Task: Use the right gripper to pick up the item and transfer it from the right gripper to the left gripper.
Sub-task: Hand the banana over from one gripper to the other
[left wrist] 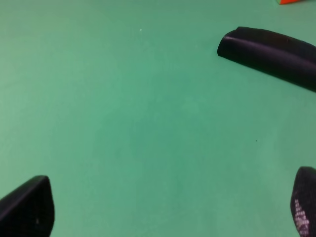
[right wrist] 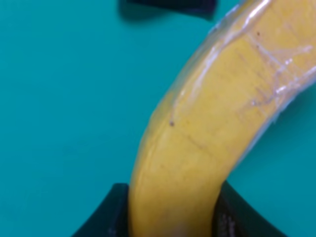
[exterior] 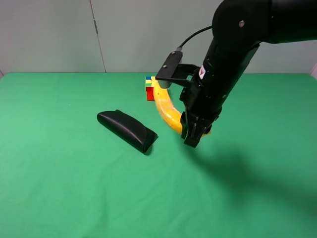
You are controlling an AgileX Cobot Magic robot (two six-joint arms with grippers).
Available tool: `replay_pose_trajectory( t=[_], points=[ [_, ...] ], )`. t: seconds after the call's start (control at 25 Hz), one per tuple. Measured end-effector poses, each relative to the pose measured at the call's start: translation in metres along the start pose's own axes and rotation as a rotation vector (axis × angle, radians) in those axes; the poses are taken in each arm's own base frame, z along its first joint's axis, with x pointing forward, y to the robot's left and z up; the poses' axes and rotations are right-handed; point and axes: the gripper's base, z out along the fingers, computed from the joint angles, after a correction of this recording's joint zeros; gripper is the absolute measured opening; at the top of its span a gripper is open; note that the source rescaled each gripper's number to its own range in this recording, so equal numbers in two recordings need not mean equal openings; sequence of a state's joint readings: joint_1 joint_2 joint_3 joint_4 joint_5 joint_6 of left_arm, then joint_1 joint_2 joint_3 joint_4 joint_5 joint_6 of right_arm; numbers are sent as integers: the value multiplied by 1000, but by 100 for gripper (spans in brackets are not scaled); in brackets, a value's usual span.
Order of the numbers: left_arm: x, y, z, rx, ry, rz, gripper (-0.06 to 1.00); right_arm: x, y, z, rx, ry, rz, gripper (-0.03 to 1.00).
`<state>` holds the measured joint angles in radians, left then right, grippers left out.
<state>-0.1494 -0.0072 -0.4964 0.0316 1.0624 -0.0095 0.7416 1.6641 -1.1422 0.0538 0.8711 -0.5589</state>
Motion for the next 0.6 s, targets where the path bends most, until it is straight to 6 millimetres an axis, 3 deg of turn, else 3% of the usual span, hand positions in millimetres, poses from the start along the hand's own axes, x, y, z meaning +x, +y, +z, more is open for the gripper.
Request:
replay_pose_trajectory(
  t=[0.36,0.6],
  points=[
    [0,0,0,0,0,0,93,-16,33,1,-27,-11,-139,0],
    [0,0,0,0,0,0,93,-19,39,1,-38,-14,-166,0]
  ],
)
